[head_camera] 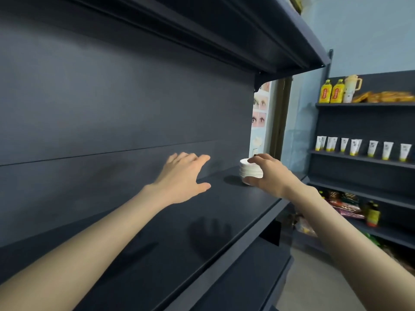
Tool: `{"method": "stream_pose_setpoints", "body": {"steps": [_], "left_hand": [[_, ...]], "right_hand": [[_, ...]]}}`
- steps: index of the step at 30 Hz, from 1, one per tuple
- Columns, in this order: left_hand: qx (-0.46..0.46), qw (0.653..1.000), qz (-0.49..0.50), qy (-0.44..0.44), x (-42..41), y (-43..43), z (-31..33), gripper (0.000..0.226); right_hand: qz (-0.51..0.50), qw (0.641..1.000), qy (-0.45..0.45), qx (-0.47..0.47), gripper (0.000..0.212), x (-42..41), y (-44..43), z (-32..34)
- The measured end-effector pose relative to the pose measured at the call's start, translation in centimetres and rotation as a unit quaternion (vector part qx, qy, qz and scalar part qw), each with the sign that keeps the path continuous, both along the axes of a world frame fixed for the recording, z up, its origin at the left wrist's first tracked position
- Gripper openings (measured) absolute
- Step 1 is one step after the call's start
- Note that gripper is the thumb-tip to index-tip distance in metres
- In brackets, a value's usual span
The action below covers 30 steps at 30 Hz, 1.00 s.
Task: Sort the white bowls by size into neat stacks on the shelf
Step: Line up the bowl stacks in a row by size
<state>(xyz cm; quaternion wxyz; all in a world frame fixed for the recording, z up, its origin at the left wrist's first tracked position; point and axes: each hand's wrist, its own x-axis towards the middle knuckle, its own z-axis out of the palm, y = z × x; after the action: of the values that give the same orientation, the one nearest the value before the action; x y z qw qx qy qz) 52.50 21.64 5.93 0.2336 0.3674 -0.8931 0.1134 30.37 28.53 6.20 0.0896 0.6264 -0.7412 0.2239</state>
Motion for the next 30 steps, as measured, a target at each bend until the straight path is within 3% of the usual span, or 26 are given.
{"method": "stream_pose_setpoints", "body": {"steps": [14, 19, 24, 30], "left_hand": [[0.012, 1.000, 0.000, 0.013, -19.2, -11.1, -0.8, 0.068], [0.079, 0.995, 0.053, 0.024, -25.5, -13.1, -2.9, 0.074], [0.170, 0.976, 0.092, 0.098, -29.1, -15.0, -4.6, 0.088], [0.298, 0.922, 0.106, 0.225, -30.6, -18.3, -7.4, 0.111]], "right_hand": [[0.019, 1.000, 0.000, -0.014, 0.060, -19.2, -10.7, -0.3], [0.074, 0.997, -0.007, 0.021, 0.056, -26.2, -14.7, -1.3], [0.143, 0.989, -0.025, 0.030, 0.063, -30.2, -19.2, -2.0], [0.231, 0.964, -0.121, 0.050, 0.081, -32.1, -24.4, -3.6]]}}
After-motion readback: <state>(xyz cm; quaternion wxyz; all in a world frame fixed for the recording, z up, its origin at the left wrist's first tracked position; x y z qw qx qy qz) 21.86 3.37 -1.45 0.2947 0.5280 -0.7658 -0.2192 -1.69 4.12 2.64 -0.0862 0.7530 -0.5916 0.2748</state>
